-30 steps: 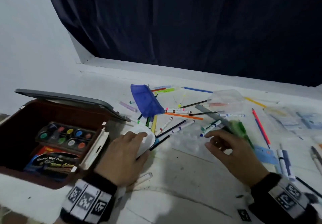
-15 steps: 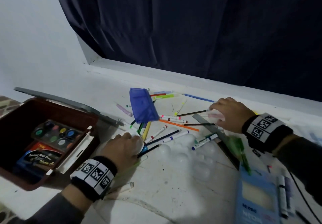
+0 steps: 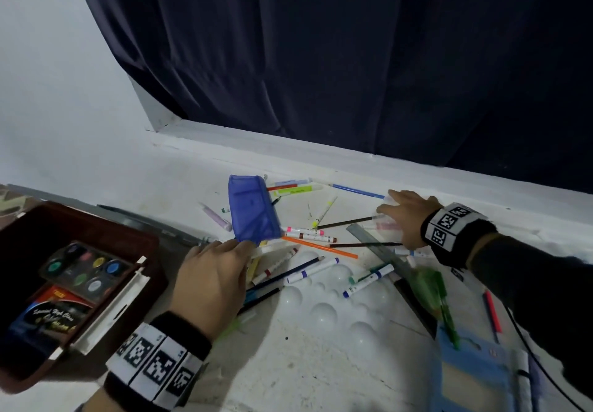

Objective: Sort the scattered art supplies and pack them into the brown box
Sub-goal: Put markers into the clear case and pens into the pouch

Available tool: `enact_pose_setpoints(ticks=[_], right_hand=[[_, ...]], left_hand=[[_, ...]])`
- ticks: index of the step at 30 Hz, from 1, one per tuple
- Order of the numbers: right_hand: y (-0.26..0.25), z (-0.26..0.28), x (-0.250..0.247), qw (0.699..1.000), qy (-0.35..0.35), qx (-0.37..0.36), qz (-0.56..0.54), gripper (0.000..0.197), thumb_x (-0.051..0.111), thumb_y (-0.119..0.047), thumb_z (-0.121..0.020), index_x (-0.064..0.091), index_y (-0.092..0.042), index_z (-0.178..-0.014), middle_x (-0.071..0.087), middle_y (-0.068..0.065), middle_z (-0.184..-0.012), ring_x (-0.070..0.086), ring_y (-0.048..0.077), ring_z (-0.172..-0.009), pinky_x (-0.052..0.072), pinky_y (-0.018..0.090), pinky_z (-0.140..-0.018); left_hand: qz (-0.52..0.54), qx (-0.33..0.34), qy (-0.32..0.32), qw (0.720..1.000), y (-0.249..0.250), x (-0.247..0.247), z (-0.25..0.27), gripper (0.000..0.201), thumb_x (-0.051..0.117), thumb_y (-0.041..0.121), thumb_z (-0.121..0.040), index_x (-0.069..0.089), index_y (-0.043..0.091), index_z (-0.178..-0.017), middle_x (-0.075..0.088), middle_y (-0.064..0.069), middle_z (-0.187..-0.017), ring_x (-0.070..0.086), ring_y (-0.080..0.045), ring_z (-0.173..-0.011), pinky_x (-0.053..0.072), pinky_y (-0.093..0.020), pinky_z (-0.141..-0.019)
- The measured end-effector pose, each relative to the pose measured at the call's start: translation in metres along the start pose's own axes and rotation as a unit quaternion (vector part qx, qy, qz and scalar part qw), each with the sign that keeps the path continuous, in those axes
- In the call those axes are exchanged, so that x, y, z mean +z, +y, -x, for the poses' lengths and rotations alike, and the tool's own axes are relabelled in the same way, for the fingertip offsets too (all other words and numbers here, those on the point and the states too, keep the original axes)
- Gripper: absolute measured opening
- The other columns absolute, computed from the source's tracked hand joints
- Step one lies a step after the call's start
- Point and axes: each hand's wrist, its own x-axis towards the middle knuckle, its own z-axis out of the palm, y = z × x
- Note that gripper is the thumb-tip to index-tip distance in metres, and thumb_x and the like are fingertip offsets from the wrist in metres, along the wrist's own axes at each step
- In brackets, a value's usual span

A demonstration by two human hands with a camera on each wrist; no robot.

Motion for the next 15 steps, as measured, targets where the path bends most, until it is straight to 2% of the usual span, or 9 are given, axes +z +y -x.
enact_pose_setpoints(ticks=[1, 2, 5, 7, 9, 11, 13, 15], right_hand=[[0.001, -0.001, 0.0, 1.0, -0.002, 0.001, -0.008, 0.083, 0.07, -0.023, -0.079, 0.024, -0.039, -0.146, 0.004, 0.003, -0.161, 0.011, 0.025, -0.148, 0.029, 0.05, -0.113], [0.003, -0.002, 0.0, 1.0, 0.004, -0.001, -0.022, 0.079, 0.07, -0.023, -0.077, 0.029, -0.039, -0.143, 0.01, 0.004, -0.158, 0.017, 0.025, -0.145, 0.032, 0.049, -0.111], [0.006, 0.0, -0.004, 0.997, 0.041, -0.014, -0.071, 0.064, 0.074, -0.025, -0.074, 0.042, -0.033, -0.129, 0.031, 0.002, -0.133, 0.043, 0.024, -0.118, 0.048, 0.042, -0.094], [0.008, 0.004, -0.005, 0.994, 0.055, -0.017, -0.089, 0.063, 0.077, -0.026, -0.072, 0.045, -0.029, -0.127, 0.033, 0.001, -0.123, 0.047, 0.023, -0.107, 0.05, 0.039, -0.087], [0.01, 0.008, -0.003, 0.993, 0.08, -0.018, -0.085, 0.069, 0.08, -0.022, -0.068, 0.045, -0.028, -0.128, 0.032, 0.002, -0.122, 0.047, 0.023, -0.107, 0.05, 0.037, -0.082], [0.012, 0.017, -0.002, 0.989, 0.131, -0.026, -0.069, 0.067, 0.078, -0.024, -0.071, 0.045, -0.028, -0.129, 0.03, 0.001, -0.124, 0.045, 0.023, -0.112, 0.051, 0.035, -0.08], [0.01, 0.032, -0.006, 0.98, 0.183, -0.031, -0.066, 0.06, 0.074, -0.036, -0.076, 0.046, -0.028, -0.129, 0.028, 0.001, -0.126, 0.043, 0.022, -0.116, 0.052, 0.037, -0.082], [0.006, 0.054, -0.014, 0.971, 0.219, -0.03, -0.086, 0.063, 0.072, -0.044, -0.077, 0.045, -0.028, -0.132, 0.028, 0.001, -0.13, 0.041, 0.021, -0.118, 0.052, 0.038, -0.084]], left_hand=[[0.021, 0.009, 0.017, 1.0, 0.004, -0.006, 0.0, 0.02, 0.048, 0.025, -0.09, 0.066, 0.025, -0.099, 0.067, 0.004, -0.08, 0.063, -0.028, -0.073, 0.041, -0.034, -0.061], [0.045, 0.026, 0.031, 0.998, 0.008, -0.012, 0.001, 0.019, 0.048, 0.026, -0.093, 0.065, 0.025, -0.101, 0.067, 0.006, -0.083, 0.063, -0.026, -0.074, 0.042, -0.034, -0.062], [0.134, 0.073, 0.049, 0.987, 0.019, -0.026, 0.004, 0.013, 0.052, 0.023, -0.094, 0.064, 0.026, -0.1, 0.067, 0.009, -0.086, 0.062, -0.02, -0.075, 0.047, -0.036, -0.065], [0.208, 0.076, 0.057, 0.973, 0.023, -0.028, 0.005, 0.014, 0.054, 0.025, -0.094, 0.066, 0.026, -0.101, 0.069, 0.012, -0.088, 0.064, -0.012, -0.077, 0.049, -0.031, -0.07], [0.28, 0.049, 0.053, 0.957, 0.025, -0.029, 0.004, 0.016, 0.054, 0.033, -0.095, 0.068, 0.029, -0.102, 0.069, 0.018, -0.09, 0.065, -0.004, -0.079, 0.05, -0.026, -0.072], [0.335, 0.038, 0.05, 0.94, 0.028, -0.028, 0.005, 0.017, 0.054, 0.036, -0.094, 0.069, 0.03, -0.101, 0.07, 0.02, -0.092, 0.066, -0.003, -0.083, 0.051, -0.025, -0.073], [0.366, 0.043, 0.056, 0.928, 0.034, -0.029, 0.005, 0.013, 0.059, 0.033, -0.095, 0.07, 0.03, -0.101, 0.07, 0.02, -0.094, 0.067, -0.004, -0.086, 0.05, -0.018, -0.071], [0.381, 0.051, 0.061, 0.921, 0.039, -0.029, 0.007, 0.008, 0.066, 0.025, -0.096, 0.07, 0.03, -0.101, 0.07, 0.022, -0.094, 0.066, -0.003, -0.085, 0.047, -0.012, -0.065]])
